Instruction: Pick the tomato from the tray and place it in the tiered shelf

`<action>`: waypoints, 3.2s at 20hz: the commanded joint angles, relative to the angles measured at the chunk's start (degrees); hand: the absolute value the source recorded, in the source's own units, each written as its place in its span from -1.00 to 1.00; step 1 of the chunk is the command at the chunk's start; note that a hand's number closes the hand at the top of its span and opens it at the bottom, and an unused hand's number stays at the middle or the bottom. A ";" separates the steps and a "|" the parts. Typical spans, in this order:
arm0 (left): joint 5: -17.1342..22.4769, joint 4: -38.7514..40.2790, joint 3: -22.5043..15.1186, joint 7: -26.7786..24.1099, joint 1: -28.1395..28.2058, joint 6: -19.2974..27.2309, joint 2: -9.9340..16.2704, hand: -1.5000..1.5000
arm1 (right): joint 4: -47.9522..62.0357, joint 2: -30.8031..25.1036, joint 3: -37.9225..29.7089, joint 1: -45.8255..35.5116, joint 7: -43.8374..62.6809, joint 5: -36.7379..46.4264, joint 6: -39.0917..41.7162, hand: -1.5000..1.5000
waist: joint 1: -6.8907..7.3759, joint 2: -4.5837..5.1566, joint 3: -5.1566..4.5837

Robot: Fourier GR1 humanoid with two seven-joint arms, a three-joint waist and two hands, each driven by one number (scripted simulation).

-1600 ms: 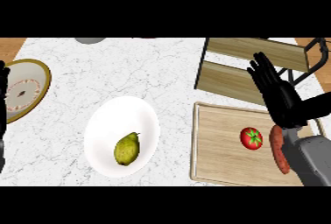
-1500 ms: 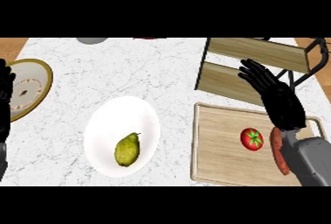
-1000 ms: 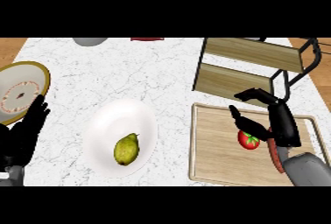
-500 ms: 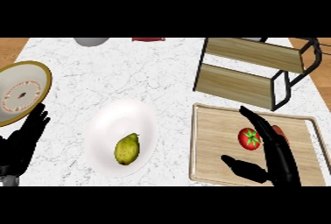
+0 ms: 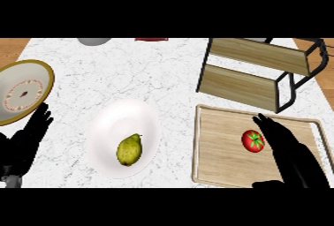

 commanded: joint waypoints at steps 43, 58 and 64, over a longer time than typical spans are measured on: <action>-10.37 -3.28 9.09 4.07 1.11 -8.40 -8.97 0.00 | 33.19 19.22 -15.30 -10.40 -14.94 22.16 25.30 1.00 | 0.61 0.31 0.42; -8.92 -2.16 14.37 3.22 1.30 -13.08 -7.07 0.00 | 22.10 18.55 -16.62 -7.22 -18.32 29.06 21.62 1.00 | 0.34 0.19 0.40; -12.63 2.44 11.17 1.25 -1.76 -10.44 -10.65 0.00 | 19.77 37.39 -12.03 -17.19 -5.28 27.80 27.95 1.00 | 0.60 0.31 0.33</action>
